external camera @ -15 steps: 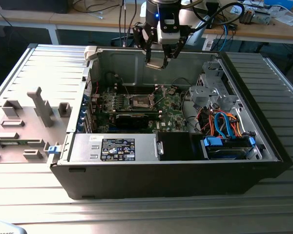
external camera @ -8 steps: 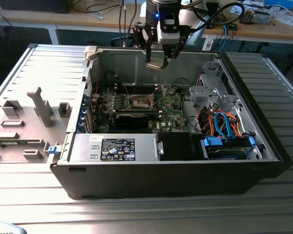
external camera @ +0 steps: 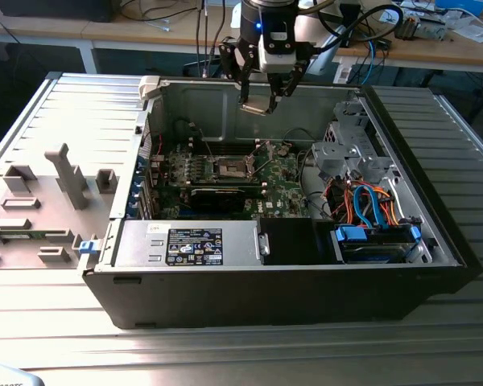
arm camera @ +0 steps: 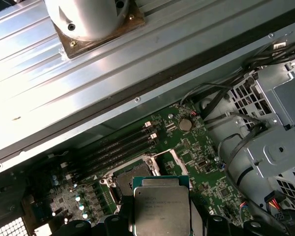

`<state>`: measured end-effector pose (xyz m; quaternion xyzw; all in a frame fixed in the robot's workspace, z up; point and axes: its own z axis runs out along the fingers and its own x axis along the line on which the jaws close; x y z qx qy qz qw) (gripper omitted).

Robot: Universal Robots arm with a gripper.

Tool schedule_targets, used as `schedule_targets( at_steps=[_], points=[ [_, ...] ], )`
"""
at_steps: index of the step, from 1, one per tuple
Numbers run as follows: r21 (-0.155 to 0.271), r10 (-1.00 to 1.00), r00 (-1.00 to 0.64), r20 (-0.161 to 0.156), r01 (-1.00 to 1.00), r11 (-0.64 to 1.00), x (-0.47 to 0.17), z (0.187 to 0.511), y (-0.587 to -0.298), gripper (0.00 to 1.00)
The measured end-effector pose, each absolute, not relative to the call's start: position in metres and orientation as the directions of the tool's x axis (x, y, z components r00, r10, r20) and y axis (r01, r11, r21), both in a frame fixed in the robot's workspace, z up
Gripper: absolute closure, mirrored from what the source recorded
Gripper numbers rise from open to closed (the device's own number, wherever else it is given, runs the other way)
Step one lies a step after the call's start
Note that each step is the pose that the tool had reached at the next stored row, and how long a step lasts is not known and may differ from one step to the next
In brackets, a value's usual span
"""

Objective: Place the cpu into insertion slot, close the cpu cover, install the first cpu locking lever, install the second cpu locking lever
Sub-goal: 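Place the cpu into insertion slot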

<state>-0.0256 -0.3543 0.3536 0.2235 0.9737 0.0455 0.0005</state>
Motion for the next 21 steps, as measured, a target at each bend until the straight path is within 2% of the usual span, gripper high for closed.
schedule_targets(
  at_steps=[21],
  points=[
    [0.089, 0.463, -0.886, 0.019, 0.463, 0.882, -0.0256, 0.3530, -0.3543, 0.45]
  ],
)
